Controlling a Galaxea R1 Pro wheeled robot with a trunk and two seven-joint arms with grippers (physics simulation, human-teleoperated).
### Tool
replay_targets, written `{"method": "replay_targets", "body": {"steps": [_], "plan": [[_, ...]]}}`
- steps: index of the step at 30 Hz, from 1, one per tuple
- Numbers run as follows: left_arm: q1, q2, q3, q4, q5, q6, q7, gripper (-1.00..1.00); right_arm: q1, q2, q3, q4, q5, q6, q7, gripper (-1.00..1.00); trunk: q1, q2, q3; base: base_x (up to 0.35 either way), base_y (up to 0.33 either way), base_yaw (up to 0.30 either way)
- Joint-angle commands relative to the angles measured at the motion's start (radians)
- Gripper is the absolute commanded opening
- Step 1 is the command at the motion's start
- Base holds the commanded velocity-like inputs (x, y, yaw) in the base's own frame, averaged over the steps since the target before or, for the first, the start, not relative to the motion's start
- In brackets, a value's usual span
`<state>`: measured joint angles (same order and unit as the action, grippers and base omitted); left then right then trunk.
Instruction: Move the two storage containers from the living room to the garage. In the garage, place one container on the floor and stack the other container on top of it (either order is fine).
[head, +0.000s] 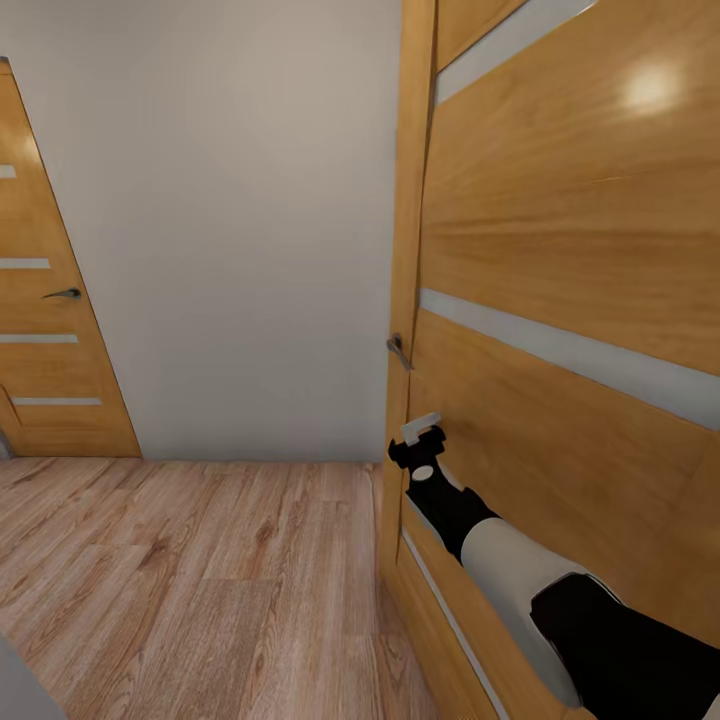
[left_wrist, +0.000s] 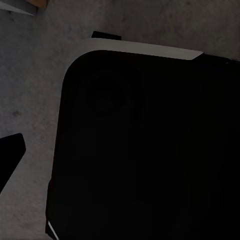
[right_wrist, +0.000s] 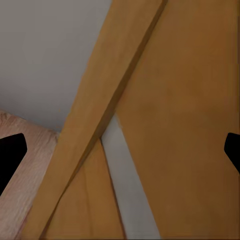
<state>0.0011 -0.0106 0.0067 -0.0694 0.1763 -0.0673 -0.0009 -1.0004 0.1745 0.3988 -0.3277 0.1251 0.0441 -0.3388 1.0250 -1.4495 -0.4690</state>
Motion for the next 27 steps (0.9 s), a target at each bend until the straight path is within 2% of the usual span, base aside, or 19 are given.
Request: {"method": "replay_targets", "body": {"steps": [1,27], "plan": [[0.000,0.000,0.001,-0.001,0.007,-0.002,0.000,1.00,0.000,0.000,-0.006,0.004,0.008,0.001,-0.014,1.00,0.000,0.000,-0.001,0.000,0.000,0.000],[0.000,0.000,0.000,-0.001,0.008,-0.002,0.000,1.00,0.002,0.000,-0.006,0.006,0.003,-0.008,-0.022,1.00,0.000,0.000,-0.001,0.017,0.000,0.000]]}}
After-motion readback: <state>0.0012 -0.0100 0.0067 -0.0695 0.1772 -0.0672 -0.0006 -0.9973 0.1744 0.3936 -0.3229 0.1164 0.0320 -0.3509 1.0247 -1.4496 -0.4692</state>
